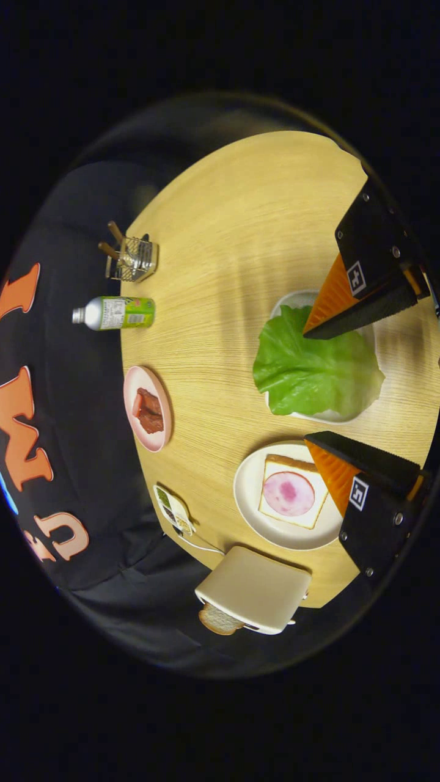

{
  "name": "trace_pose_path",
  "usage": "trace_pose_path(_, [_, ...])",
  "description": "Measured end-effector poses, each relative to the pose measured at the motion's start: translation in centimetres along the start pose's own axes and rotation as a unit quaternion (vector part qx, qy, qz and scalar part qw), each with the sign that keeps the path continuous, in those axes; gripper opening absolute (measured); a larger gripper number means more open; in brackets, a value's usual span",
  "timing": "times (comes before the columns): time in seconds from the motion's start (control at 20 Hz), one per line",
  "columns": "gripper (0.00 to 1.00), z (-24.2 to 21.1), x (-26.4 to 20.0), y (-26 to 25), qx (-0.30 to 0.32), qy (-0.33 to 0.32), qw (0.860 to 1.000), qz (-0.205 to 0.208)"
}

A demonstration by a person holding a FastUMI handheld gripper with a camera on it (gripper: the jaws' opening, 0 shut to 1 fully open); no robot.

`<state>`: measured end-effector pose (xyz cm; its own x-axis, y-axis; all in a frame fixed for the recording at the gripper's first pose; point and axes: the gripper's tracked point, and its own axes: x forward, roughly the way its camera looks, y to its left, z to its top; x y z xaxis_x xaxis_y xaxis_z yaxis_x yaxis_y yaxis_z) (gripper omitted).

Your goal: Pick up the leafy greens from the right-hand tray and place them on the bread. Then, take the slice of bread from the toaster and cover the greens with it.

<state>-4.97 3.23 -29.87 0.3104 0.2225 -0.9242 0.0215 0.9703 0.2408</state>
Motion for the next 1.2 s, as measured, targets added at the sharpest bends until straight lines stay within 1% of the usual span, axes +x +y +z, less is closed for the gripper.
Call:
trace_pose_path(0.25, [0.88,-0.8,1.8,-1.4,-0.006,0.026,0.999,-0.033])
trace_pose_path(0.4, [0.88,-1.4,3.1,-2.2,-0.006,0.041,0.998,-0.056])
trace_pose_path(0.5, [0.84,-1.9,3.8,-2.7,-0.014,0.048,0.996,-0.075])
trace_pose_path(0.55, [0.82,-1.5,3.9,-2.6,-0.018,0.040,0.996,-0.079])
trace_pose_path(0.65, [0.77,-1.6,4.1,-2.9,-0.038,0.040,0.994,-0.097])
trace_pose_path(0.7, [0.74,-1.6,4.1,-2.9,-0.046,0.044,0.993,-0.099])
trace_pose_path(0.75, [0.68,-1.7,4.0,-2.7,-0.049,0.042,0.993,-0.098])
trace_pose_path(0.8, [0.66,-1.7,3.9,-2.7,-0.048,0.040,0.993,-0.098])
trace_pose_path(0.95, [0.36,-1.4,4.0,-3.1,-0.036,0.034,0.994,-0.097])
trace_pose_path(1.0, [0.30,-1.3,4.0,-3.1,-0.027,0.032,0.995,-0.089])
trace_pose_path(1.05, [0.21,-1.4,3.8,-2.8,-0.022,0.030,0.996,-0.082])
trace_pose_path(1.2, [0.16,-0.8,3.3,-2.2,-0.012,0.016,0.998,-0.061])
